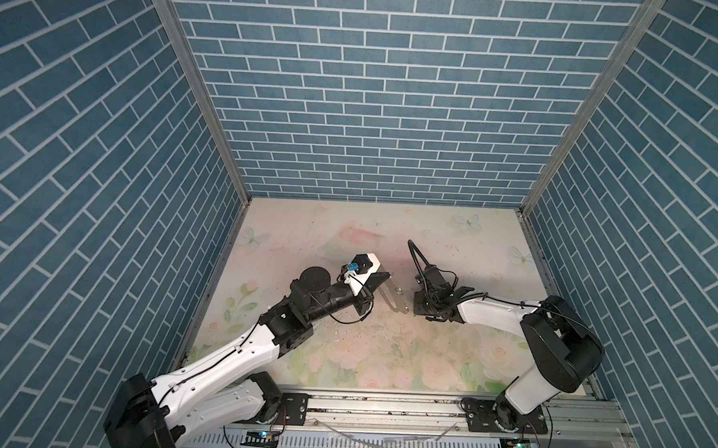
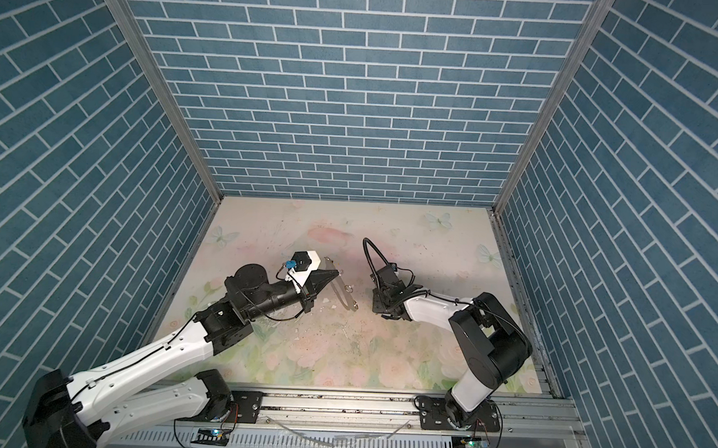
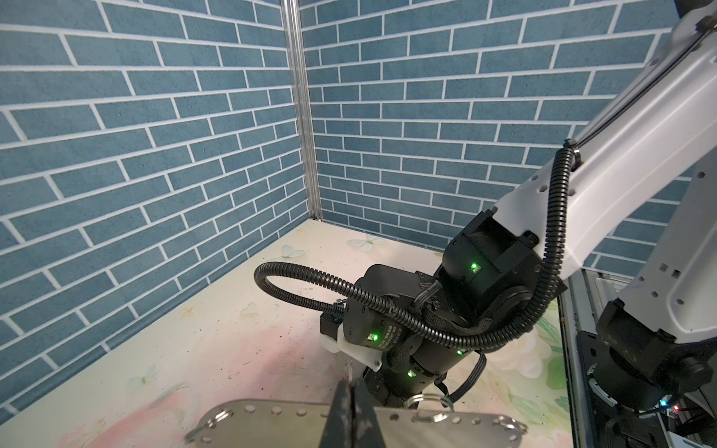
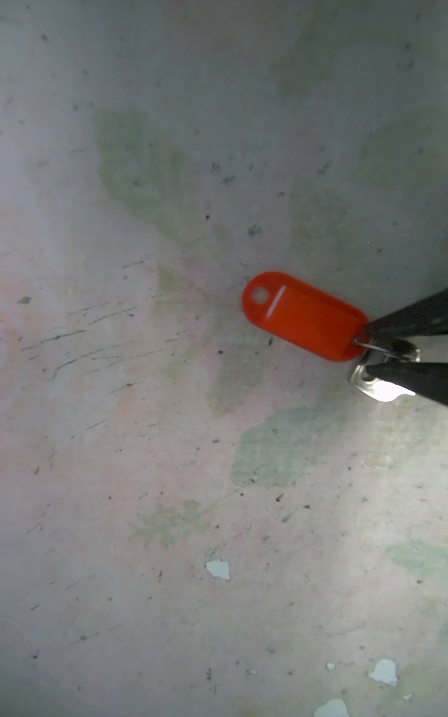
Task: Put the keys on the keyring
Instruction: 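Lift the red-tag key with right gripper toward the plate in left gripper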
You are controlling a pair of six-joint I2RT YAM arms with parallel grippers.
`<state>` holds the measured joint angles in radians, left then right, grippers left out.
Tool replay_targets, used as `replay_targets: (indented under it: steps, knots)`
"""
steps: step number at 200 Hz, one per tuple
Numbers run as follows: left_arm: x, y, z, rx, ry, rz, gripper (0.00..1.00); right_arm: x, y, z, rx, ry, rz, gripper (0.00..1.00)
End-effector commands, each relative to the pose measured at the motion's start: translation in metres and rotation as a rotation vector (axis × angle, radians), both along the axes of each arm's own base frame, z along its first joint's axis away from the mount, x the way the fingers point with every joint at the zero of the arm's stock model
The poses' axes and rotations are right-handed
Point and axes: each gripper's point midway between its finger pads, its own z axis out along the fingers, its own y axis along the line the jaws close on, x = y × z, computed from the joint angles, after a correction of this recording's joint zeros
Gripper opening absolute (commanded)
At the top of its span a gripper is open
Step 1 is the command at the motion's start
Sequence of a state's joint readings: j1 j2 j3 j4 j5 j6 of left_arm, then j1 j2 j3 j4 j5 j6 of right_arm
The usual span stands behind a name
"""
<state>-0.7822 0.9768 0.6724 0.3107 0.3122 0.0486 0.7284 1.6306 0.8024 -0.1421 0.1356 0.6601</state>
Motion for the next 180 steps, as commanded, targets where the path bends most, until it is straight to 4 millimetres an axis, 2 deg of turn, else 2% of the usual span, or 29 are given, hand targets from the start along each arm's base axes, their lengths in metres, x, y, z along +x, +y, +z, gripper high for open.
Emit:
replay_targets:
  steps: [1,55,70,87,98,104,108,131,159,180]
  knots:
    - [-0.006,0.000,0.009,-0.023,-0.022,-0.018,0.00,-0.006,-0.005,0.000,0.007,0.010,-0.041,0.13]
    - [-0.006,0.001,0.007,-0.020,-0.019,-0.019,0.00,-0.004,-0.010,0.005,-0.017,-0.012,-0.039,0.05]
    - [-0.007,0.000,0.007,-0.020,-0.019,-0.024,0.00,-0.003,-0.013,0.012,-0.034,-0.039,-0.023,0.00]
    - [-0.008,-0.001,0.008,-0.019,-0.016,-0.034,0.00,0.000,-0.011,0.027,-0.022,-0.092,0.028,0.00]
    - [-0.008,-0.002,0.009,-0.009,-0.004,-0.040,0.00,0.001,-0.007,0.040,0.004,-0.134,0.086,0.00]
    - [-0.009,-0.003,0.002,0.011,0.013,-0.046,0.00,0.001,-0.005,0.047,0.013,-0.158,0.114,0.00]
    - [-0.008,-0.005,0.011,0.005,0.004,-0.052,0.00,0.000,-0.003,0.054,0.026,-0.177,0.142,0.00]
    - [-0.011,-0.012,0.011,0.032,0.016,-0.095,0.00,-0.008,0.013,0.094,0.110,-0.278,0.314,0.00]
    - [-0.016,-0.018,0.011,0.063,0.009,-0.148,0.00,-0.034,0.039,0.140,0.232,-0.359,0.575,0.00]
    - [-0.022,-0.022,0.011,0.102,0.015,-0.198,0.00,-0.048,0.049,0.168,0.283,-0.425,0.710,0.00]
